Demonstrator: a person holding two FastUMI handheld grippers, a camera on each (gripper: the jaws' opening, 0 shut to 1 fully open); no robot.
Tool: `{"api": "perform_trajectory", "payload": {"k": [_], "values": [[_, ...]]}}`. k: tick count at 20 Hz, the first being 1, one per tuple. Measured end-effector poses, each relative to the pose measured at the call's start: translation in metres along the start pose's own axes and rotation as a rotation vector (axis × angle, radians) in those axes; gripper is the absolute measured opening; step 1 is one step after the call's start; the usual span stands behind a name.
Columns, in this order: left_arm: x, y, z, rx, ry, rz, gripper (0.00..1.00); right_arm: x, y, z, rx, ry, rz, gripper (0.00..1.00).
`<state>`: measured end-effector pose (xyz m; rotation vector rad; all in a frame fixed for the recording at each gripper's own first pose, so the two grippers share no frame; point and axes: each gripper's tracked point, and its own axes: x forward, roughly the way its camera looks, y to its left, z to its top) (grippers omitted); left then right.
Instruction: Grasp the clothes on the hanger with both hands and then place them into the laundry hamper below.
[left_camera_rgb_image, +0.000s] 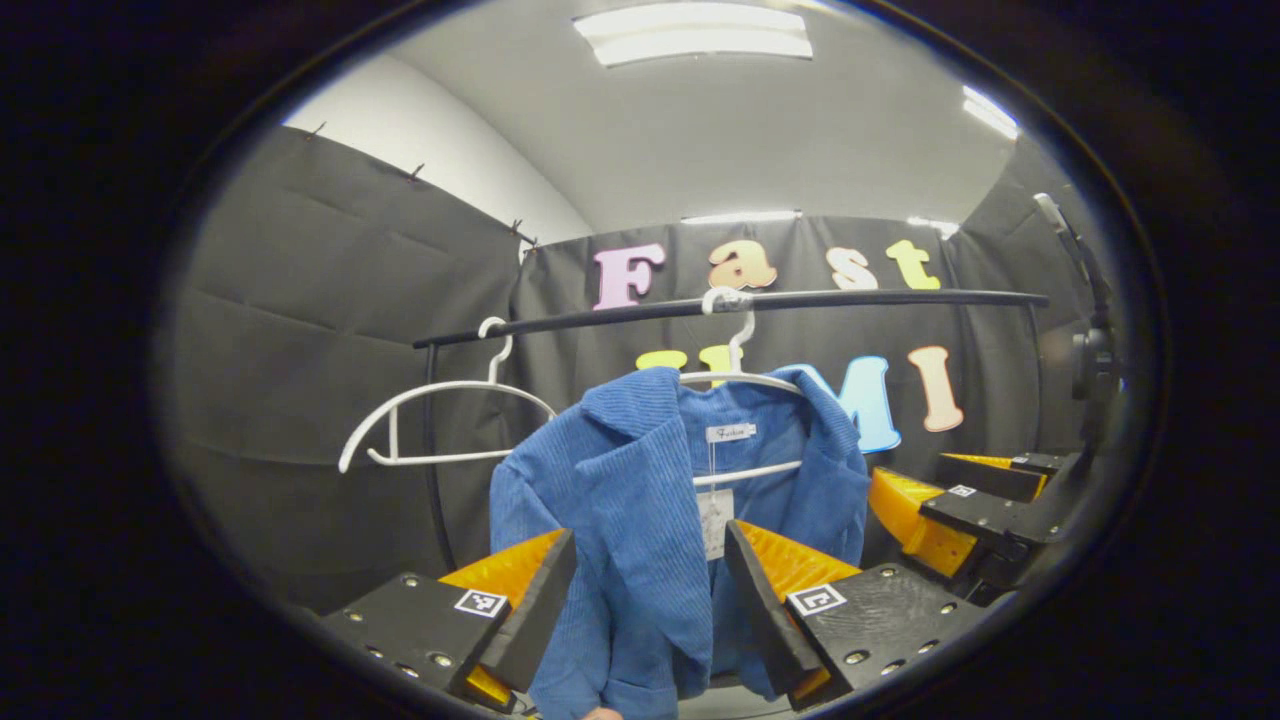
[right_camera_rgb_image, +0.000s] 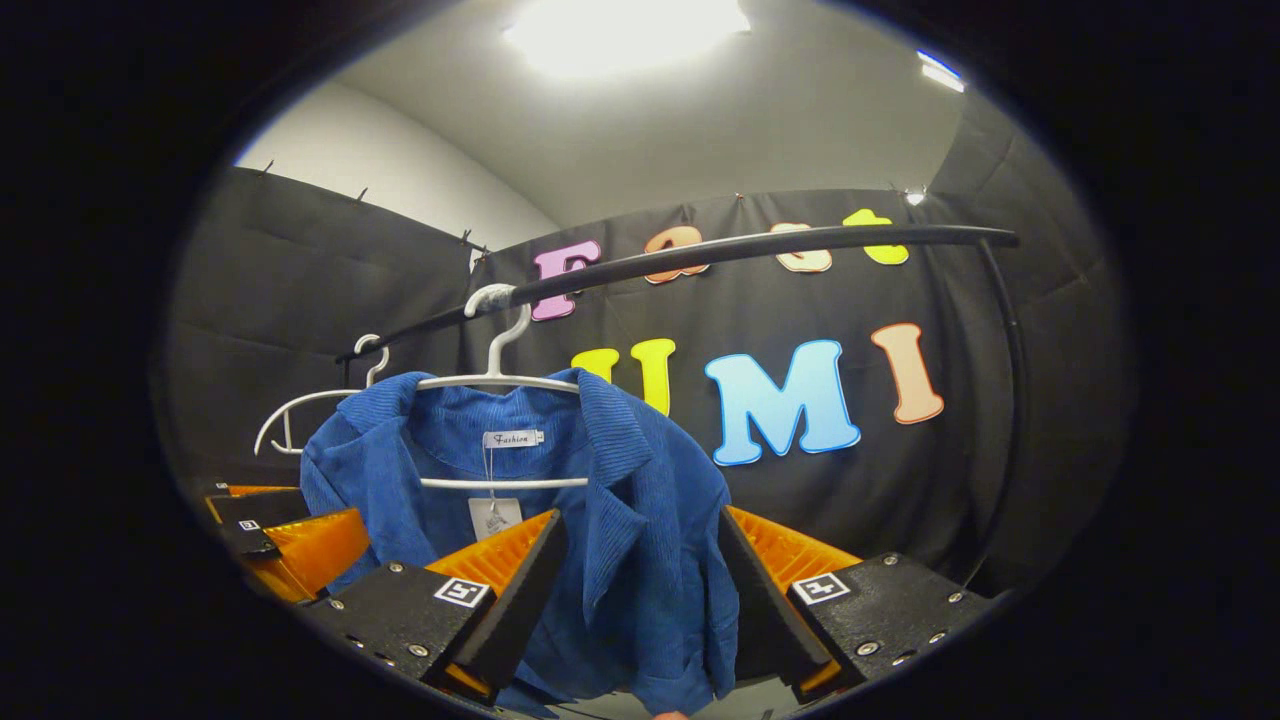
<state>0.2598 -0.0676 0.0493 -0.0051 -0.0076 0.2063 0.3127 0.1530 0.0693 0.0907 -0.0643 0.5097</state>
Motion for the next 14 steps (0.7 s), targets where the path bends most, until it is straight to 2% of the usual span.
{"api": "perform_trajectory", "payload": {"k": [3, 7, 11, 14], "values": [[0.017, 0.002, -0.014, -0.015, 0.021, 0.046, 0.86, 0.028, 0.007, -0.009, -0.001, 0.005, 0.046, 0.94], [0.039, 0.003, -0.033, 0.008, 0.049, 0.091, 0.86, 0.062, 0.006, -0.031, 0.006, 0.037, 0.061, 0.94], [0.052, 0.007, -0.041, 0.034, 0.048, 0.143, 0.86, 0.085, -0.001, -0.057, 0.019, 0.1, 0.045, 0.94], [0.058, 0.011, -0.049, 0.054, 0.052, 0.189, 0.86, 0.096, -0.003, -0.064, 0.044, 0.103, 0.034, 0.94]]}}
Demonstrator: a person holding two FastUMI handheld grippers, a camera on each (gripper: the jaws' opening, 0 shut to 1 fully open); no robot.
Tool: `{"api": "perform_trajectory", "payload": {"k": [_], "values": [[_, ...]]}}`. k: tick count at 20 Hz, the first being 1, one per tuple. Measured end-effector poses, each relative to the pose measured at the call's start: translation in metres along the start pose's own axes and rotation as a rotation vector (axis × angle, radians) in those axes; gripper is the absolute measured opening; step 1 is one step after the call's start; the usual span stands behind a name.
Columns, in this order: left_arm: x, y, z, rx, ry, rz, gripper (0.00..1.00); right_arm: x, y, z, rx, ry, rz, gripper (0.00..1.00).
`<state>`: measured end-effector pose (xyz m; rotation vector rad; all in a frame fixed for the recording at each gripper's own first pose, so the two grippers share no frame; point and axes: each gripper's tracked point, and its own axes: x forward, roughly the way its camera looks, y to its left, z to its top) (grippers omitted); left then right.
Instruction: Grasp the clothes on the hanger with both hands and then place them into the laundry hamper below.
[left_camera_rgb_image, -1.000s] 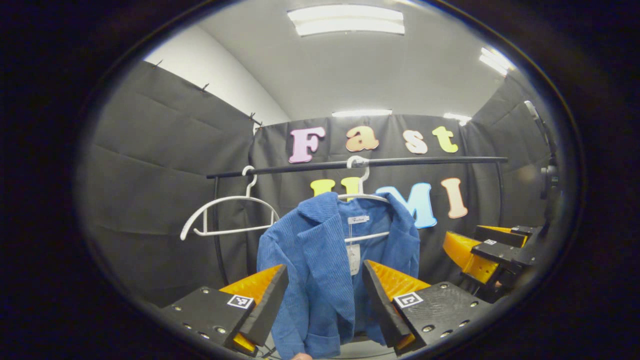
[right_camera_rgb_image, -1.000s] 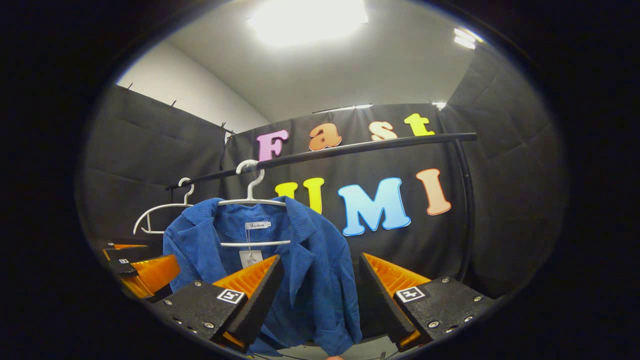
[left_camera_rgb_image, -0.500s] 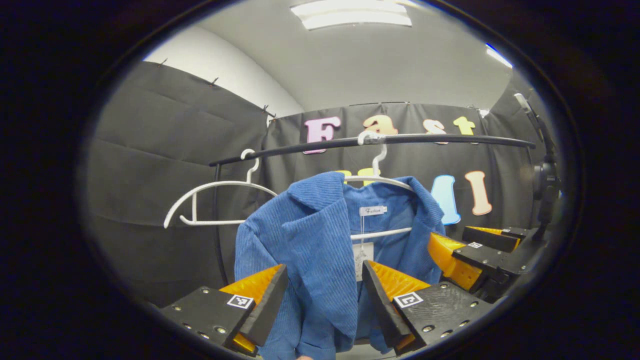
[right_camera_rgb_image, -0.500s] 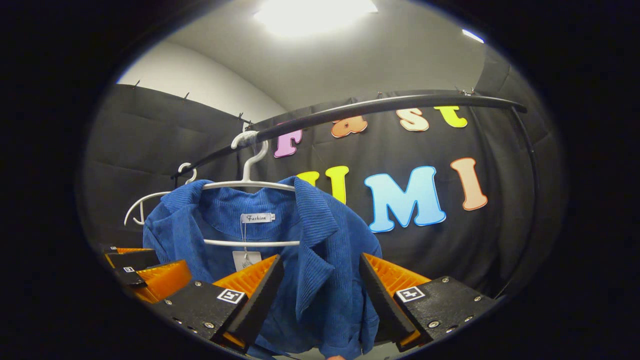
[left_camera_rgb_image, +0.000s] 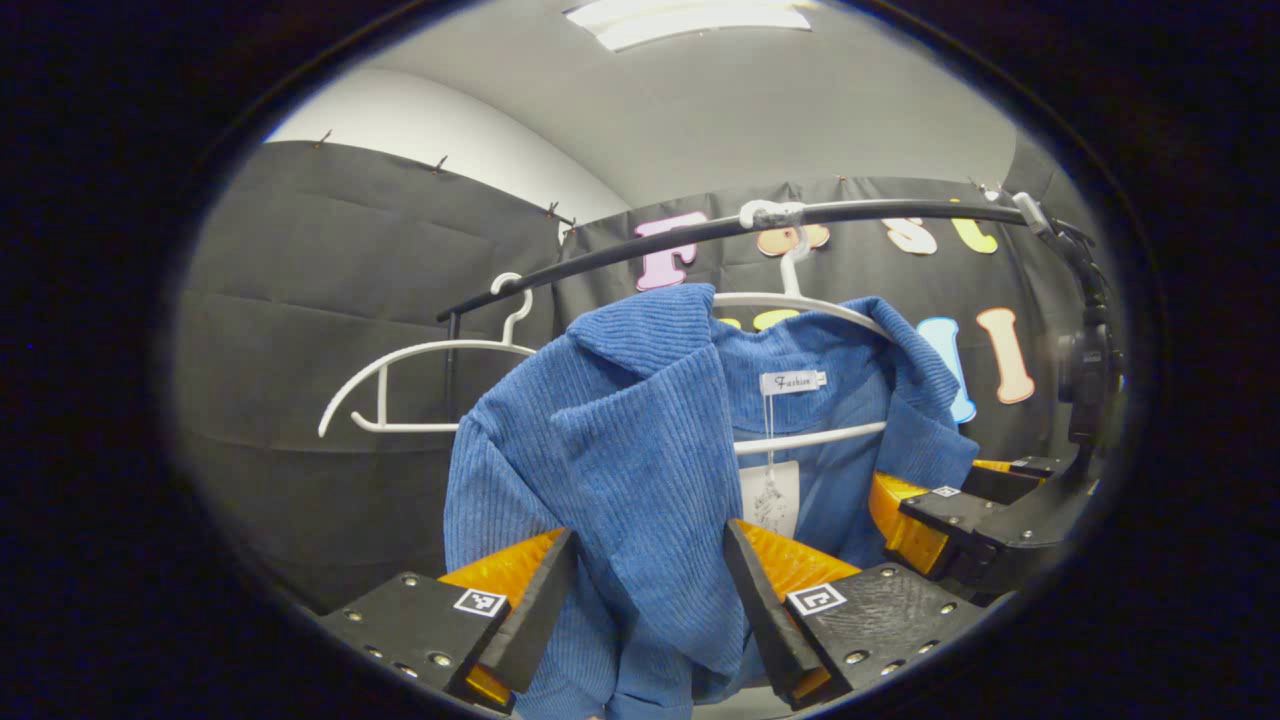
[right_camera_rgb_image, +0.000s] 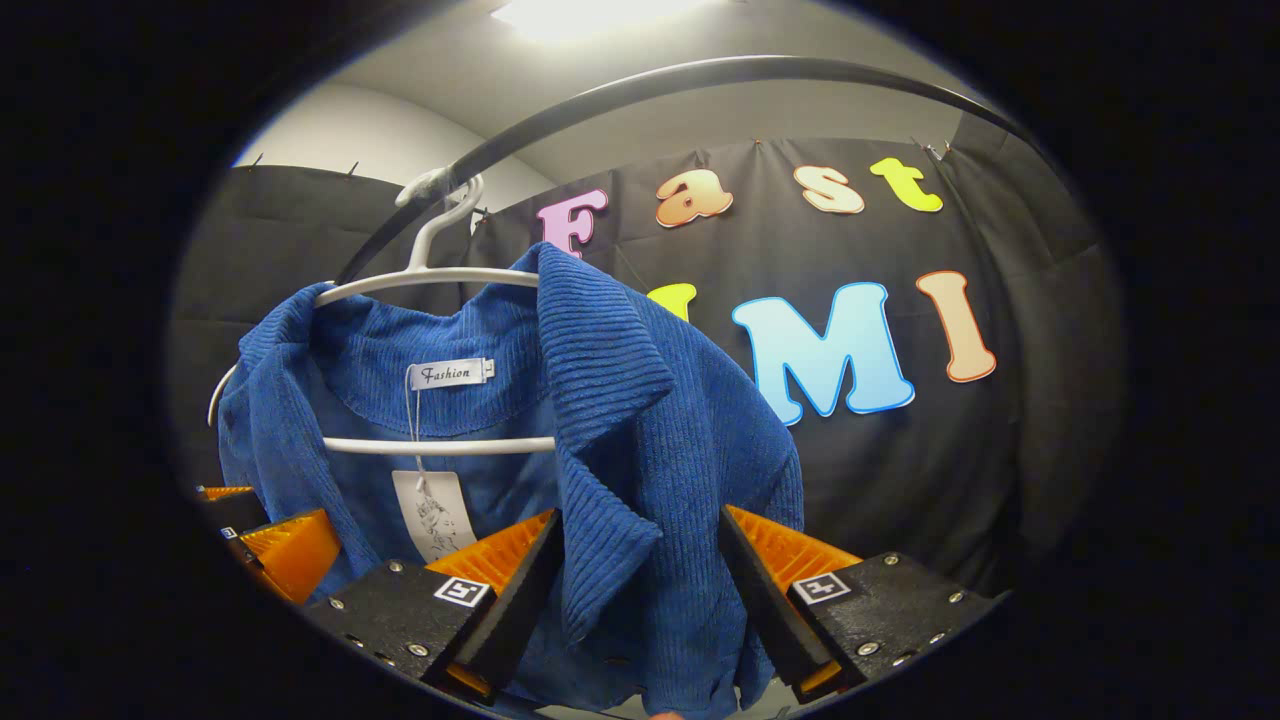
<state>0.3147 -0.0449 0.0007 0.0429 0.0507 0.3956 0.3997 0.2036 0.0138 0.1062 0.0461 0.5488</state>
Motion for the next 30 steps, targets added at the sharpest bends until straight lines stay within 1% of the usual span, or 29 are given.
{"api": "perform_trajectory", "payload": {"k": [3, 4, 5, 6, 7, 8, 9, 10, 11, 13, 14, 15, 16, 17, 18, 19, 20, 21, 27, 28, 29, 30], "values": [[0.003, 0.0, -0.008, 0.016, 0.011, 0.024, 0.86, 0.007, 0.003, -0.008, 0.038, 0.026, 0.005, 0.93], [0.005, 0.001, -0.011, 0.027, 0.017, 0.033, 0.92, 0.008, 0.003, -0.011, 0.044, 0.036, 0.007, 0.91], [0.006, 0.002, -0.016, 0.041, 0.03, 0.039, 0.92, 0.008, 0.004, -0.014, 0.048, 0.044, 0.007, 0.84], [0.006, 0.003, -0.02, 0.052, 0.048, 0.043, 0.8, 0.008, 0.004, -0.016, 0.048, 0.05, 0.009, 0.8], [0.008, 0.002, -0.024, 0.057, 0.066, 0.047, 0.92, 0.008, 0.004, -0.016, 0.045, 0.052, 0.014, 0.68], [0.013, 0.004, -0.027, 0.059, 0.071, 0.064, 0.83, 0.009, 0.002, -0.014, 0.04, 0.047, 0.017, 0.6], [0.013, 0.01, -0.027, 0.059, 0.076, 0.088, 0.73, 0.013, -0.001, -0.012, 0.03, 0.04, 0.018, 0.43], [0.016, 0.007, -0.029, 0.05, 0.088, 0.074, 0.64, 0.012, -0.004, -0.01, 0.021, 0.03, 0.015, 0.31], [0.016, 0.003, -0.029, 0.048, 0.098, 0.055, 0.55, 0.011, -0.007, -0.007, 0.012, 0.017, 0.013, 0.15], [0.022, 0.007, -0.027, 0.038, 0.098, 0.048, 0.25, 0.007, -0.008, -0.004, 0.003, 0.004, 0.024, 0.05], [0.017, 0.006, -0.027, 0.028, 0.093, 0.032, 0.19, 0.005, -0.01, -0.003, 0.003, 0.001, 0.026, 0.05], [0.021, 0.005, -0.026, 0.027, 0.096, 0.026, 0.13, 0.004, -0.012, 0.0, 0.001, -0.01, 0.022, 0.04], [0.011, 0.004, -0.021, 0.025, 0.095, 0.004, 0.07, 0.004, -0.016, 0.005, -0.004, -0.024, 0.014, 0.03], [0.005, 0.002, -0.016, 0.024, 0.089, -0.012, 0.05, 0.002, -0.018, 0.009, -0.011, -0.038, 0.009, 0.04], [0.002, 0.003, -0.008, 0.031, 0.078, -0.028, 0.01, 0.0, -0.021, 0.016, -0.017, -0.058, 0.003, 0.04], [-0.003, 0.005, 0.002, 0.041, 0.062, -0.037, 0.05, -0.002, -0.023, 0.022, -0.024, -0.08, -0.003, 0.04], [-0.007, 0.009, 0.01, 0.047, 0.048, -0.039, 0.01, -0.005, -0.026, 0.03, -0.034, -0.102, -0.012, 0.04], [-0.014, 0.011, 0.019, 0.047, 0.034, -0.044, 0.05, -0.009, -0.028, 0.037, -0.044, -0.124, -0.021, 0.04], [-0.037, 0.036, 0.077, 0.055, -0.053, -0.048, 0.05, -0.025, -0.047, 0.093, -0.094, -0.263, -0.073, 0.04], [-0.04, 0.04, 0.083, 0.051, -0.057, -0.05, 0.01, -0.025, -0.051, 0.101, -0.102, -0.28, -0.081, 0.04], [-0.041, 0.044, 0.091, 0.044, -0.063, -0.049, 0.05, -0.024, -0.057, 0.106, -0.111, -0.293, -0.094, 0.02], [-0.041, 0.049, 0.1, 0.04, -0.078, -0.046, 0.05, -0.022, -0.062, 0.112, -0.122, -0.305, -0.103, 0.04]]}}
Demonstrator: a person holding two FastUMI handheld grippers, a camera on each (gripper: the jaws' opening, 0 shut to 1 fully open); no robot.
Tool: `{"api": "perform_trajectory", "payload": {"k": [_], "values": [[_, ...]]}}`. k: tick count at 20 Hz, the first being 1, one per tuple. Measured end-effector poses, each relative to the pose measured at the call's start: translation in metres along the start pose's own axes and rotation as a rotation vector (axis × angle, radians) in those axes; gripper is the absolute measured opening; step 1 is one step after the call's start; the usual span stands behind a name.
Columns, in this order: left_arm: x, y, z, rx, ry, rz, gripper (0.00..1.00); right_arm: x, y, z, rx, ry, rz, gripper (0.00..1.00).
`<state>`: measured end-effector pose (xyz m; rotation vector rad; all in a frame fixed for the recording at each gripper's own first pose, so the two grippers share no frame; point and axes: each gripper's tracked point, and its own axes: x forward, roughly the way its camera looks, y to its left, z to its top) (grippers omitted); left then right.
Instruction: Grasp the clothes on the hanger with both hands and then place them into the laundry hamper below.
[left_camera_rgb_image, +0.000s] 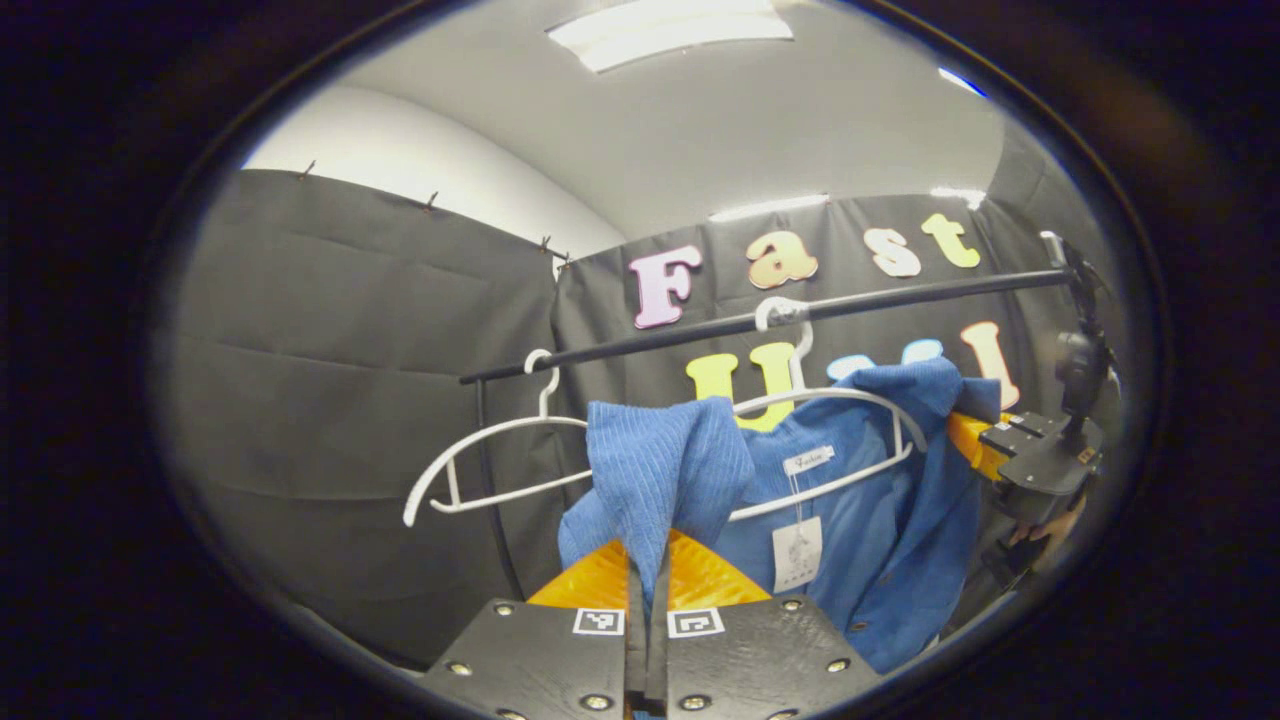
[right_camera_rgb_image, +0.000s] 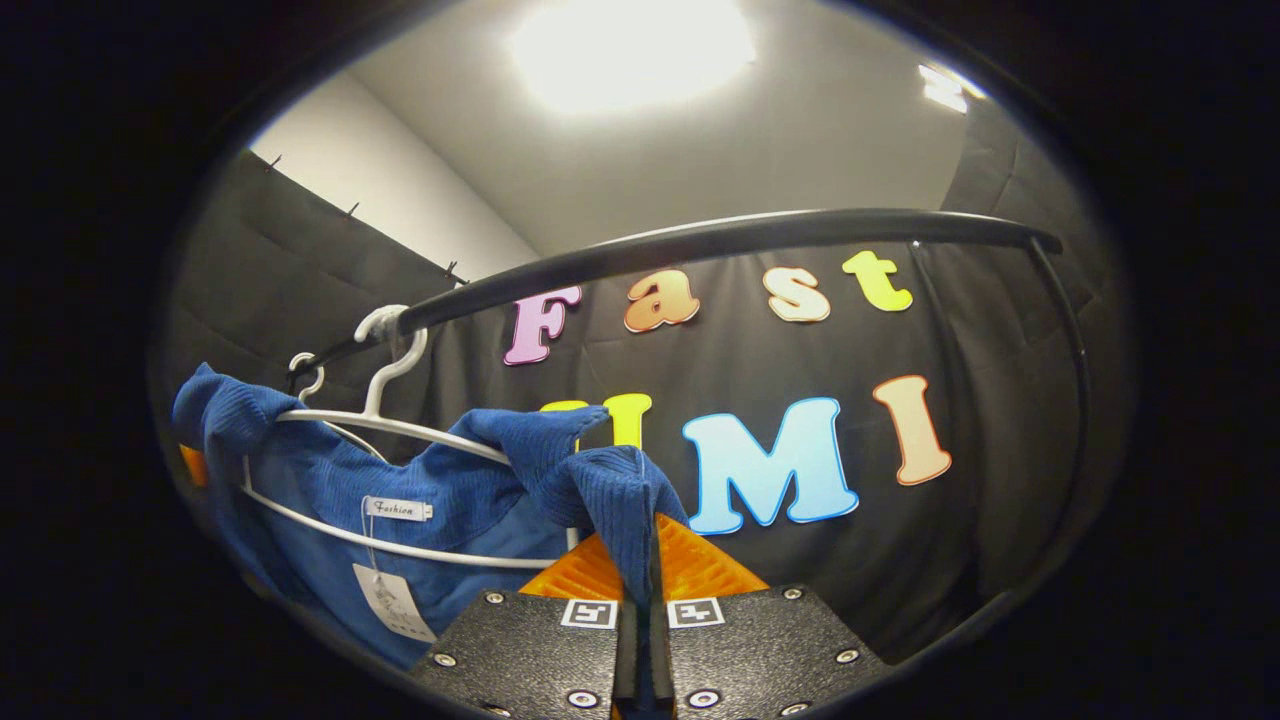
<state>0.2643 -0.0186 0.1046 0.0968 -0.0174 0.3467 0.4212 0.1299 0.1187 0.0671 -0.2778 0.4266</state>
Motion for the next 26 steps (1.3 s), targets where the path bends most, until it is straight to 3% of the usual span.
{"api": "perform_trajectory", "payload": {"k": [1, 6, 7, 8, 10, 11, 16, 17, 20, 22, 23, 26], "values": [[0.0, 0.007, 0.009, 0.004, -0.015, 0.006, 0.01, 0.006, -0.005, 0.005, -0.008, -0.013, -0.008, 0.04], [0.006, 0.058, 0.033, 0.049, -0.069, 0.058, 0.05, 0.02, -0.024, 0.022, -0.047, -0.058, -0.036, 0.04], [0.006, 0.065, 0.034, 0.048, -0.07, 0.06, 0.0, 0.023, -0.027, 0.022, -0.058, -0.061, -0.04, 0.04], [0.009, 0.072, 0.036, 0.05, -0.073, 0.063, 0.05, 0.026, -0.03, 0.021, -0.067, -0.063, -0.045, 0.04], [0.02, 0.083, 0.037, 0.058, -0.076, 0.07, 0.0, 0.036, -0.035, 0.016, -0.084, -0.062, -0.052, 0.04], [0.025, 0.088, 0.035, 0.06, -0.078, 0.072, 0.05, 0.038, -0.037, 0.013, -0.091, -0.06, -0.055, 0.04], [0.039, 0.106, 0.043, 0.129, -0.106, 0.084, 0.05, 0.042, -0.038, -0.005, -0.137, -0.037, -0.052, 0.04], [0.043, 0.109, 0.049, 0.143, -0.117, 0.084, 0.01, 0.044, -0.039, -0.008, -0.145, -0.033, -0.051, 0.04], [0.063, 0.129, 0.063, 0.186, -0.137, 0.104, 0.05, 0.048, -0.041, -0.02, -0.16, -0.014, -0.041, 0.04], [0.075, 0.137, 0.068, 0.206, -0.15, 0.113, 0.0, 0.053, -0.039, -0.029, -0.166, -0.003, -0.024, 0.04], [0.085, 0.14, 0.065, 0.224, -0.145, 0.12, 0.05, 0.054, -0.038, -0.033, -0.178, 0.002, -0.019, 0.04], [0.101, 0.138, 0.034, 0.218, -0.095, 0.126, 0.01, 0.053, -0.036, -0.038, -0.205, 0.003, -0.031, 0.04]]}}
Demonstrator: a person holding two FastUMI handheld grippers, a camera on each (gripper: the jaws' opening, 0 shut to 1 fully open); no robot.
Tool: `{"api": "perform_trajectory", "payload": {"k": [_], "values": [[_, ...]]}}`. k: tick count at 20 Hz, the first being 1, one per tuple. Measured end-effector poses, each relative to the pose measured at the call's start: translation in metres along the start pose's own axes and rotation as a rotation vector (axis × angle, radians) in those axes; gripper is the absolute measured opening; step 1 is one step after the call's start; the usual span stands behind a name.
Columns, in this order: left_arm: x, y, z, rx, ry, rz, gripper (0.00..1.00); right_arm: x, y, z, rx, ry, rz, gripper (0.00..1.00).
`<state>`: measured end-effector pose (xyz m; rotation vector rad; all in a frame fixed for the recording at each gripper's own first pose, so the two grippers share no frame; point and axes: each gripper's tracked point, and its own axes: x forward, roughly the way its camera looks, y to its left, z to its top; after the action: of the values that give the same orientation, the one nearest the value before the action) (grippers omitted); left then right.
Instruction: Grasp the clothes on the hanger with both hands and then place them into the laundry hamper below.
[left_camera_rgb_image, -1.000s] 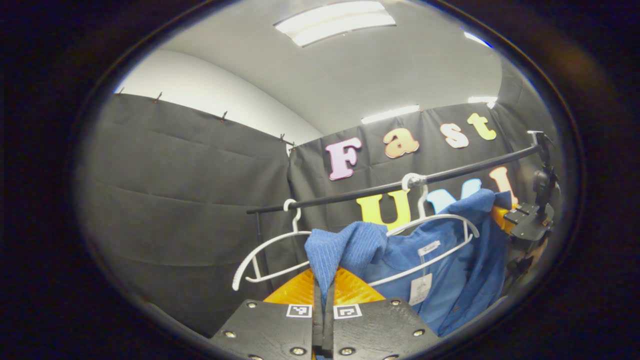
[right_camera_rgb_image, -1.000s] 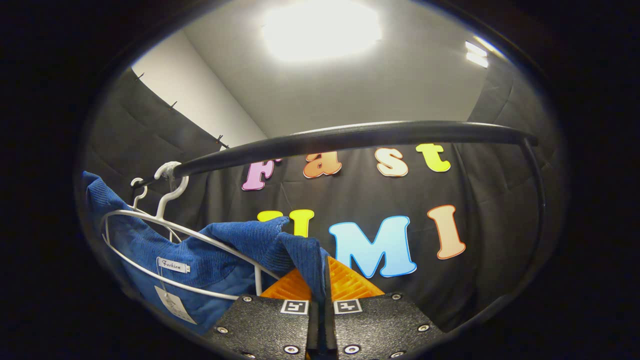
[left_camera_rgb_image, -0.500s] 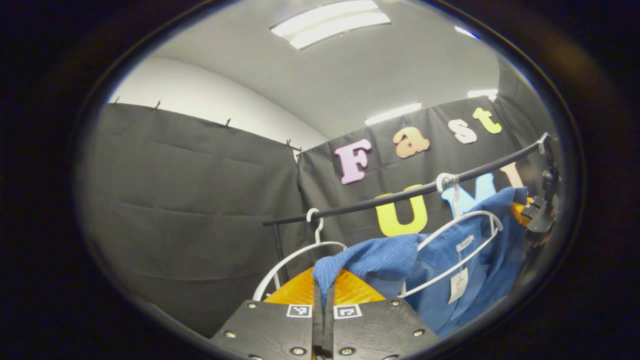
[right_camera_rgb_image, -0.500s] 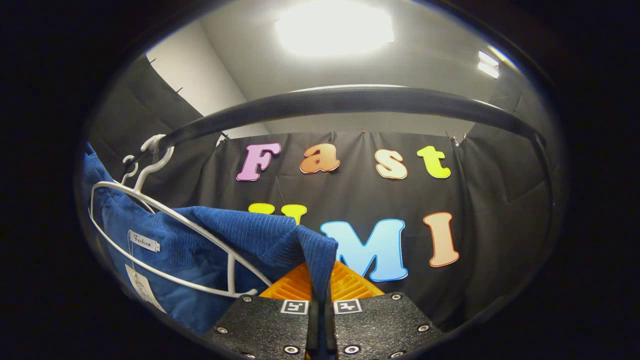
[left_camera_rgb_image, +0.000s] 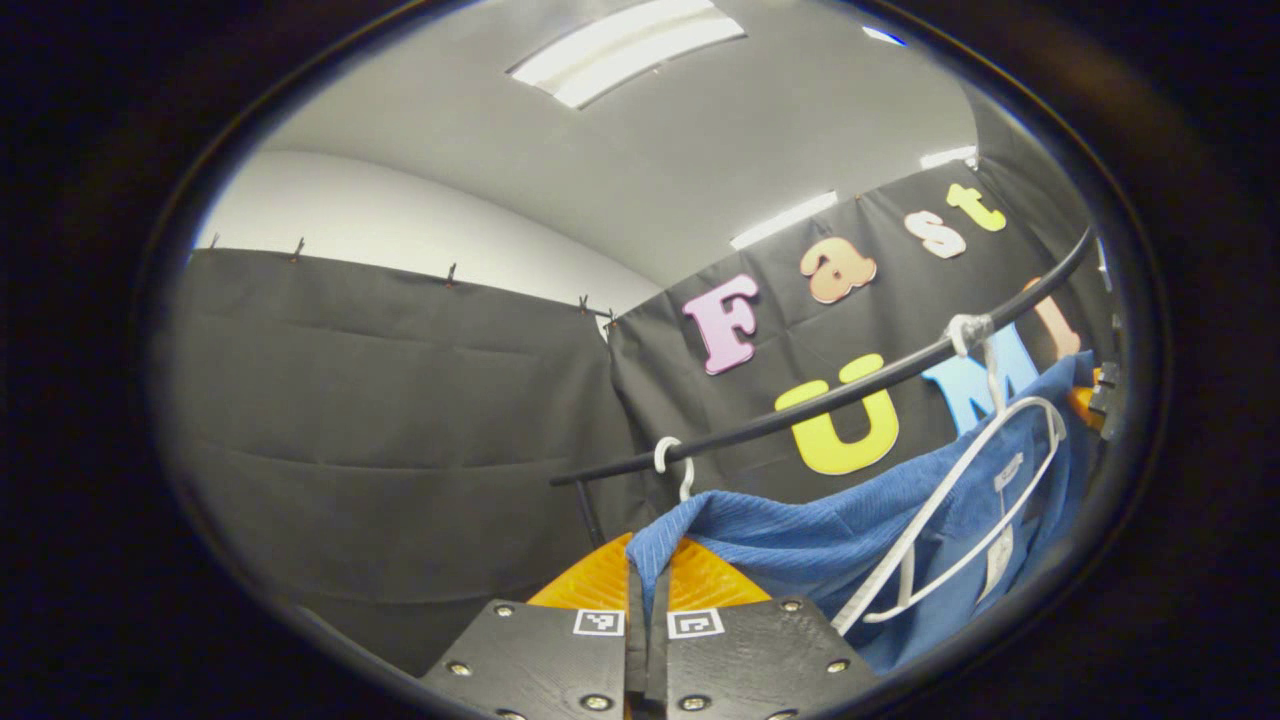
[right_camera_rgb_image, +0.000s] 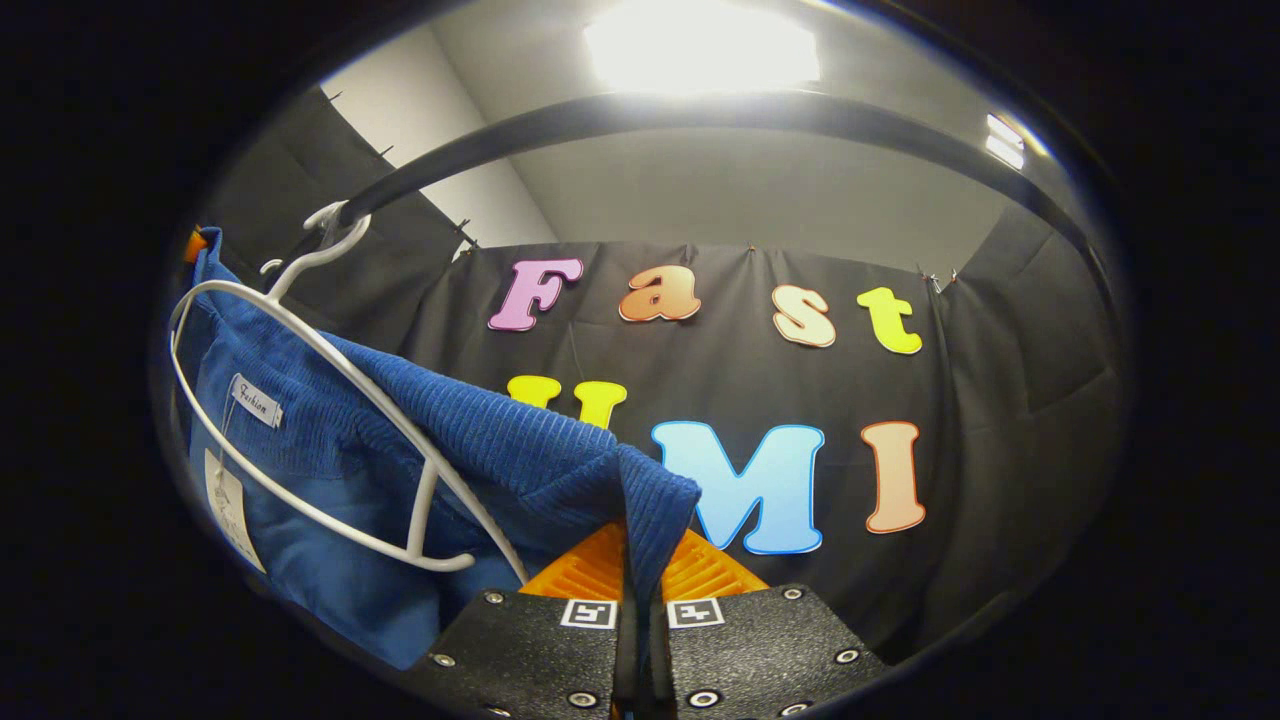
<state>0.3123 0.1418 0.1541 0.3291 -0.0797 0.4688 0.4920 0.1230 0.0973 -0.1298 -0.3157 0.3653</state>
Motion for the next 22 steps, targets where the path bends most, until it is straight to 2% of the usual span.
{"api": "perform_trajectory", "payload": {"k": [1, 2, 7, 8, 9, 10, 11, 13, 14, 16, 17, 18, 20, 21, 22], "values": [[0.0, -0.007, -0.01, -0.013, 0.014, -0.008, 0.05, 0.0, -0.002, -0.002, 0.006, 0.008, -0.008, 0.04], [0.001, -0.012, -0.022, -0.026, 0.031, -0.017, 0.01, 0.0, -0.002, -0.005, 0.02, 0.019, -0.011, 0.05], [-0.009, -0.039, -0.061, -0.067, 0.105, -0.073, 0.05, -0.004, -0.009, -0.028, 0.035, 0.076, -0.034, 0.04], [-0.009, -0.045, -0.068, -0.071, 0.115, -0.084, 0.01, 0.0, -0.013, -0.035, 0.029, 0.09, -0.04, 0.04], [-0.009, -0.052, -0.072, -0.075, 0.123, -0.097, 0.05, 0.003, -0.014, -0.045, 0.029, 0.113, -0.046, 0.04], [-0.01, -0.058, -0.078, -0.079, 0.131, -0.108, 0.01, 0.002, -0.017, -0.057, 0.036, 0.141, -0.048, 0.04], [-0.012, -0.063, -0.082, -0.085, 0.133, -0.119, 0.05, -0.006, -0.016, -0.063, 0.047, 0.156, -0.047, 0.04], [-0.016, -0.066, -0.087, -0.094, 0.131, -0.126, 0.05, -0.022, -0.014, -0.069, 0.037, 0.155, -0.047, 0.05], [-0.016, -0.068, -0.091, -0.097, 0.141, -0.128, 0.01, -0.028, -0.013, -0.071, 0.019, 0.154, -0.045, 0.05], [-0.024, -0.072, -0.109, -0.109, 0.178, -0.136, 0.0, -0.03, -0.012, -0.089, -0.008, 0.19, -0.038, 0.04], [-0.03, -0.074, -0.117, -0.117, 0.194, -0.141, 0.05, -0.028, -0.01, -0.102, 0.008, 0.216, -0.037, 0.04], [-0.036, -0.076, -0.124, -0.123, 0.206, -0.148, 0.01, -0.03, -0.011, -0.112, 0.023, 0.24, -0.043, 0.04], [-0.045, -0.077, -0.135, -0.122, 0.221, -0.162, 0.05, -0.04, -0.013, -0.127, 0.043, 0.285, -0.051, 0.04], [-0.052, -0.082, -0.141, -0.123, 0.233, -0.174, 0.0, -0.05, -0.008, -0.132, 0.051, 0.303, -0.045, 0.04], [-0.058, -0.084, -0.145, -0.119, 0.242, -0.179, 0.0, -0.057, -0.007, -0.138, 0.044, 0.317, -0.044, 0.04]]}}
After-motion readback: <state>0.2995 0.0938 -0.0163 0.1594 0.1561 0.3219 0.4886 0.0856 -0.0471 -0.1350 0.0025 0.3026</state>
